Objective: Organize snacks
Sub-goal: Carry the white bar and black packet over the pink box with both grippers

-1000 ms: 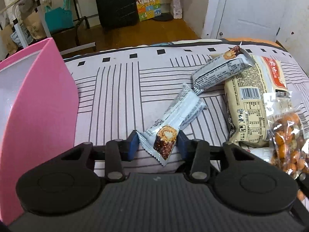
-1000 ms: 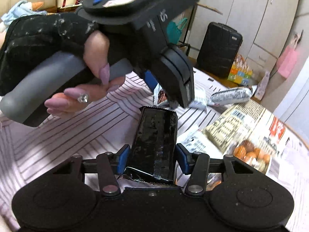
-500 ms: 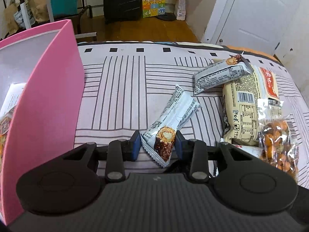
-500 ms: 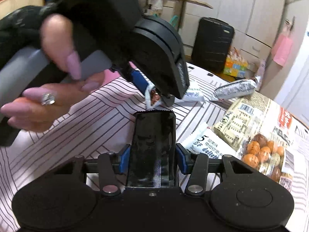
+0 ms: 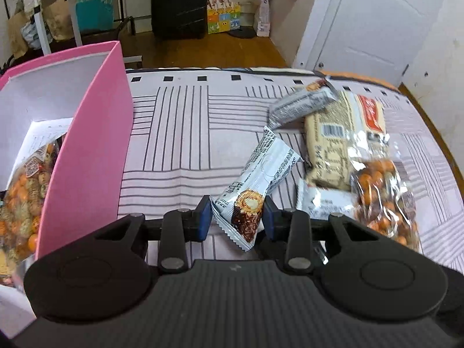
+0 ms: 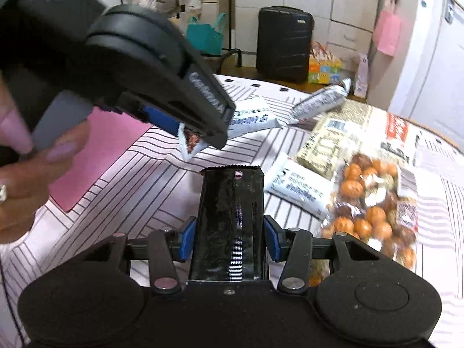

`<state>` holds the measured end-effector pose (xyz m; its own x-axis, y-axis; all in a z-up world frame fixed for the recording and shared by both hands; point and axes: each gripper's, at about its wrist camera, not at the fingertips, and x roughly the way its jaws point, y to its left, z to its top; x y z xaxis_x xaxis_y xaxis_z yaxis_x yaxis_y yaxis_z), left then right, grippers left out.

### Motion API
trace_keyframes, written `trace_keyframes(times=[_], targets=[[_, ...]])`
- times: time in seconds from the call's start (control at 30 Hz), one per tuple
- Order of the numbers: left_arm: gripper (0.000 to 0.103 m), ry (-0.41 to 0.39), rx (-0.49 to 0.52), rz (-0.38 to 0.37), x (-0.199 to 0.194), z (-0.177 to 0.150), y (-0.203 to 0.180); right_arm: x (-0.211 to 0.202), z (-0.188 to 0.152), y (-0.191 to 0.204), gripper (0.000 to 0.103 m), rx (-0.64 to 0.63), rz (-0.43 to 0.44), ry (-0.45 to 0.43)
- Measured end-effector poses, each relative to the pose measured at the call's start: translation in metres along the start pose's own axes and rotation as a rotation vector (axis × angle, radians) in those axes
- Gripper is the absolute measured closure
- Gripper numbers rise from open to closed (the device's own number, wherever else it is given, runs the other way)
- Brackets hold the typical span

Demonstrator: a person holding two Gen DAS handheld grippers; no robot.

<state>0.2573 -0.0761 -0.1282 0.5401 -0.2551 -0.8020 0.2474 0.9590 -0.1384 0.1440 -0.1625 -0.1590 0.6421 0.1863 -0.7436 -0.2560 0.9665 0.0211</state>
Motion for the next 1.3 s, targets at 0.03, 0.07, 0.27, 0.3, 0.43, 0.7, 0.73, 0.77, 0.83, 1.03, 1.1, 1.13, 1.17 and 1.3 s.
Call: trace_keyframes(times=[0.03,0.07,0.27,0.3,0.43,0.7,0.73,0.77,0.83,1.03,1.1,1.13,1.17,1.3], targets=[[0.068,0.01,-0.007,-0.001,-0.003,-0.001,-0.001,-0.003,0.0,-0.002,0.05,0.018,0.005,0.004],[0.068,0.016,-0.017,-0.006,-0.006,-0.003,-0.002,-0.007,-0.001,-0.005,0.05,0.039,0.011,0.008],[0.068,0.031,-0.02,0.004,-0.032,-0.017,-0.011,-0.032,-0.002,-0.019,0.05,0.119,0.041,0.015],[0.068,0.032,-0.023,0.002,-0.037,-0.019,-0.012,-0.036,-0.002,-0.02,0.05,0.124,0.036,0.017],[0.068,0.024,-0.028,0.003,-0.06,-0.03,-0.014,-0.055,-0.007,-0.029,0.05,0.132,0.016,0.019],[0.068,0.042,-0.038,-0.008,-0.103,-0.051,-0.008,-0.091,-0.011,-0.019,0.05,0.102,0.064,0.035],[0.068,0.049,-0.046,-0.014,-0.107,-0.053,-0.005,-0.096,-0.01,-0.016,0.05,0.091,0.069,0.037],[0.068,0.055,-0.058,-0.024,-0.112,-0.056,-0.002,-0.101,-0.009,-0.014,0.05,0.077,0.076,0.039],[0.068,0.066,-0.075,-0.045,-0.122,-0.059,0.004,-0.11,-0.007,-0.009,0.05,0.051,0.084,0.04],[0.068,0.038,-0.074,-0.049,-0.158,-0.071,0.018,-0.142,0.004,0.01,0.05,-0.045,0.118,0.025],[0.068,0.024,-0.08,-0.056,-0.17,-0.072,0.023,-0.15,0.009,0.016,0.05,-0.069,0.127,0.019],[0.068,0.013,-0.08,-0.058,-0.178,-0.073,0.025,-0.154,0.012,0.018,0.05,-0.077,0.133,0.016],[0.068,0.005,-0.083,-0.059,-0.184,-0.073,0.028,-0.158,0.014,0.021,0.05,-0.083,0.141,0.014],[0.068,-0.026,-0.089,-0.047,-0.206,-0.073,0.04,-0.171,0.024,0.031,0.05,-0.108,0.175,0.004]])
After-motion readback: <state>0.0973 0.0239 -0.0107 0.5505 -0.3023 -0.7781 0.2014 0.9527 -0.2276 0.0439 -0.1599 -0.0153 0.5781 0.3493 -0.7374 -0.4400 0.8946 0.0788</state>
